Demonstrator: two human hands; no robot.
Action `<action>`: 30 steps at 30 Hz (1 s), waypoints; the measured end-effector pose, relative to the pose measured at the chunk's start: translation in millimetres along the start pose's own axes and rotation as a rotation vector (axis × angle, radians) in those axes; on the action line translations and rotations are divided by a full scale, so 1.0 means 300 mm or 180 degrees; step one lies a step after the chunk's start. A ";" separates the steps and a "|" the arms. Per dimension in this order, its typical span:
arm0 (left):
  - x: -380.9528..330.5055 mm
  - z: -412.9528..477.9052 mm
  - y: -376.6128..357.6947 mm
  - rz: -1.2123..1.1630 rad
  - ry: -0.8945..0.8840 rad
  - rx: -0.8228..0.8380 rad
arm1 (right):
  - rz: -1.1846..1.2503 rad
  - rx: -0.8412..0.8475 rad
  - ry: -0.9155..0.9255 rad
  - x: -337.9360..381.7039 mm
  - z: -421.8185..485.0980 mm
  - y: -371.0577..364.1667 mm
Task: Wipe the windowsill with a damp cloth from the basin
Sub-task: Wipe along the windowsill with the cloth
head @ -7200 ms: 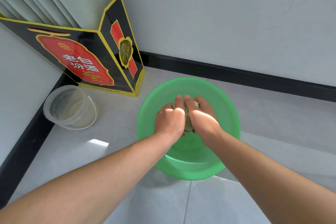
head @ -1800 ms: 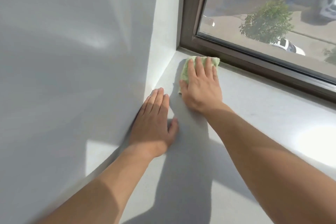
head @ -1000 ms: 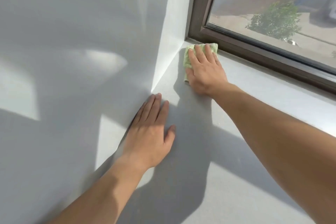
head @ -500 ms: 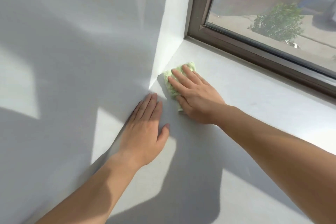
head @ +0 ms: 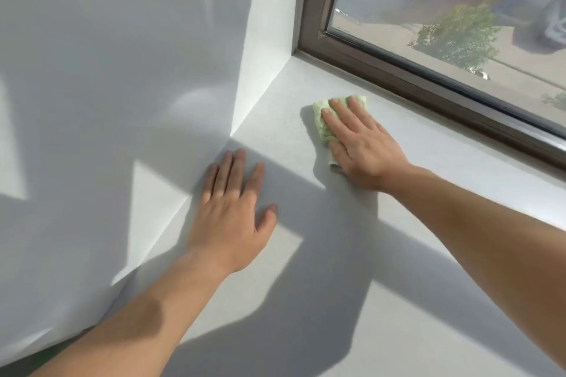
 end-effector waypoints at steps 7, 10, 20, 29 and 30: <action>0.005 -0.027 0.009 -0.0461 0.0109 -0.0126 | 0.0067 -0.0062 0.0287 0.207 -0.116 -0.046; 0.018 -0.104 0.041 -0.0383 0.0276 -0.0297 | 0.0012 0.0077 0.0630 0.129 -0.093 -0.019; 0.030 -0.283 0.039 -0.0338 0.0559 -0.0208 | 0.0107 0.0047 0.1096 0.415 -0.077 -0.088; 0.108 -0.401 0.050 -0.0274 0.0525 -0.0258 | 0.0211 -0.0265 0.0319 0.514 0.022 -0.114; 0.107 -0.409 0.051 -0.0286 0.0547 -0.0273 | 0.0204 -0.0197 0.0728 0.523 -0.037 -0.117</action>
Point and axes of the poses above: each hand's wrist, its own z-axis towards the middle knuckle, its own y-axis out of the back of the hand, x = y × z, the point moved 2 cm from there along z, towards the middle knuckle, and after that the axes turned 6 degrees about -x, right-handed, at the moved point
